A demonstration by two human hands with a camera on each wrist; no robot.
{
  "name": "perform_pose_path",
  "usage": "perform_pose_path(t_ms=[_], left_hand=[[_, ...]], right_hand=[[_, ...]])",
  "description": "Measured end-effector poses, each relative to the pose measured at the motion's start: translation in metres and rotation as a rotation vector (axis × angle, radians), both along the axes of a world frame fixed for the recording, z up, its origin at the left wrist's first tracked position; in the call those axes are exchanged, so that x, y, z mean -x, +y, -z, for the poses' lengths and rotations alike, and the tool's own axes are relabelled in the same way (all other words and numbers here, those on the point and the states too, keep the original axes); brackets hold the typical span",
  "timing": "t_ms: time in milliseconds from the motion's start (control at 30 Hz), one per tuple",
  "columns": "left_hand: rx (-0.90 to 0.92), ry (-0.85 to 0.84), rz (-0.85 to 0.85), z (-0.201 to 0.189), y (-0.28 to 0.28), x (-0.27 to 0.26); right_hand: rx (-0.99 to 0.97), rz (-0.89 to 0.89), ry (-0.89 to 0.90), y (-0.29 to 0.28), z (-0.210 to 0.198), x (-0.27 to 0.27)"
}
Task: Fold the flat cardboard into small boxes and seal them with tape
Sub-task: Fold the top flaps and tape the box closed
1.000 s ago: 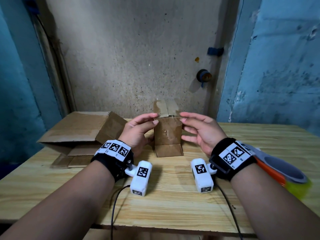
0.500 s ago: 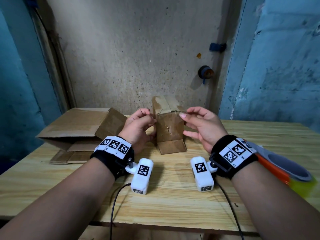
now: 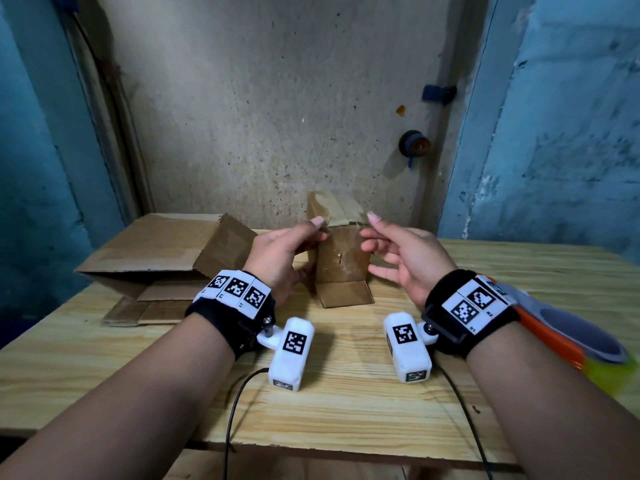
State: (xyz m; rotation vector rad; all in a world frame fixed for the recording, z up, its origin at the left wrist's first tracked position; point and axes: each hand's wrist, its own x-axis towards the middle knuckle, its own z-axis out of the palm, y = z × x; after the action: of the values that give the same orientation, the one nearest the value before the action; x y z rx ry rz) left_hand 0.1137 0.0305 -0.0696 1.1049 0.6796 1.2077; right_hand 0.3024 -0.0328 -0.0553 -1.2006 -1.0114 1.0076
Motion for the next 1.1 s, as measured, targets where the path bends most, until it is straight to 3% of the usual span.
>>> perform_pose_path(t_ms=[333,600,867,1100], left_hand=[[-0.102,0.156,-0.139,-0.002,0.003,0.002],[-0.121,0.093,-0.242,-0.004,0.002,-0.002],[-0.067,0.114,-0.205,0.002,0.008,-0.001],[-0.125,0.120,-0.183,0.010,0.013,-0.005]], right_hand=[[0.001,-0.011,-0.009,0.001,0.001,0.003],[0.006,-0.041,-0.057,0.001,0.002,0.006],[-0.058,0.072,-0.115,0.002,0.001,0.008],[-0.025,0.055,-0.107,0.005,0.004,0.003]])
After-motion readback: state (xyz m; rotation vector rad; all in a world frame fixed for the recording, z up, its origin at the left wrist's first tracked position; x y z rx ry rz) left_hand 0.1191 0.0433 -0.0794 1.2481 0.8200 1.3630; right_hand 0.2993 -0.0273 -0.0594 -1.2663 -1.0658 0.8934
